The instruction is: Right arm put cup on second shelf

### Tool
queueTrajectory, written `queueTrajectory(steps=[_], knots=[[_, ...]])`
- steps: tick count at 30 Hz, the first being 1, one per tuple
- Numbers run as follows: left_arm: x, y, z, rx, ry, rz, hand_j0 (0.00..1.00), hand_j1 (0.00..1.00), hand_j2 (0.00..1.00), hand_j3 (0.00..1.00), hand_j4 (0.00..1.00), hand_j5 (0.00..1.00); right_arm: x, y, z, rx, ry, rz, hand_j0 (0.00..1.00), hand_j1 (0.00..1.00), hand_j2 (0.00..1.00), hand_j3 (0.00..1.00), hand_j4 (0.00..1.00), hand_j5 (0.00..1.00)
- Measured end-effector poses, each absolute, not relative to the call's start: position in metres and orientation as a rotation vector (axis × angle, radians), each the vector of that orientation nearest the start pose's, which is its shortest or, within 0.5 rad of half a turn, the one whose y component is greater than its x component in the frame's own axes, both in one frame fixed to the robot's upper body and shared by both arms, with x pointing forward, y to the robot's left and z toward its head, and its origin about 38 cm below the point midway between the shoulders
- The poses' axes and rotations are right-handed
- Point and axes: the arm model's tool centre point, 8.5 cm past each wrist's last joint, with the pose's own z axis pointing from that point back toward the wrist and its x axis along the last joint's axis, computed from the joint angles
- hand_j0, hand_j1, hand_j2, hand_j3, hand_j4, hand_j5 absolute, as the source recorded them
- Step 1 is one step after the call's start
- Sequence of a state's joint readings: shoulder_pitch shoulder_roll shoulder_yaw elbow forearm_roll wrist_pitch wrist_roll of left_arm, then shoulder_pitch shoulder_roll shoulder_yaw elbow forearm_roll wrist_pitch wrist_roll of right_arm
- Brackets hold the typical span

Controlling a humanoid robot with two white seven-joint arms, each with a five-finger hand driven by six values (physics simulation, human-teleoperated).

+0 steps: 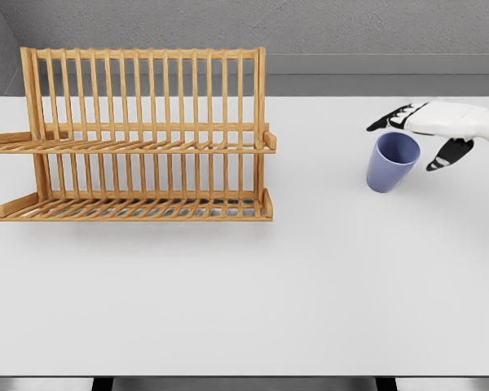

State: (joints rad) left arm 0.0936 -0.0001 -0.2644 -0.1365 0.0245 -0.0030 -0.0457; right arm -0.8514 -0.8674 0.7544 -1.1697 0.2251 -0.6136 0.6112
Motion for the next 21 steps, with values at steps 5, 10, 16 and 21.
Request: queueTrajectory(steps=[5, 10, 16, 21], knots=[[-0.015, 0.255, -0.264, 0.010, -0.029, -0.240, 1.00, 1.00, 1.00, 1.00, 1.00, 1.00, 0.486, -0.367, 0.232, -0.397, -1.227, 1.942, 1.00, 1.00, 1.00, 1.00, 1.00, 1.00], [-0.015, 0.255, -0.264, 0.010, -0.029, -0.240, 1.00, 1.00, 1.00, 1.00, 1.00, 1.00, 0.494, -0.364, 0.224, -0.388, -1.206, 1.935, 1.00, 1.00, 1.00, 1.00, 1.00, 1.00], [-0.015, 0.255, -0.264, 0.010, -0.030, -0.241, 1.00, 1.00, 1.00, 1.00, 1.00, 1.00, 0.498, -0.357, 0.212, -0.361, -1.178, 1.946, 1.00, 1.00, 1.00, 1.00, 1.00, 1.00], [-0.015, 0.255, -0.264, 0.010, -0.029, -0.240, 1.00, 1.00, 1.00, 1.00, 1.00, 1.00, 0.499, -0.354, 0.214, -0.362, -1.180, 1.954, 1.00, 1.00, 1.00, 1.00, 1.00, 1.00]])
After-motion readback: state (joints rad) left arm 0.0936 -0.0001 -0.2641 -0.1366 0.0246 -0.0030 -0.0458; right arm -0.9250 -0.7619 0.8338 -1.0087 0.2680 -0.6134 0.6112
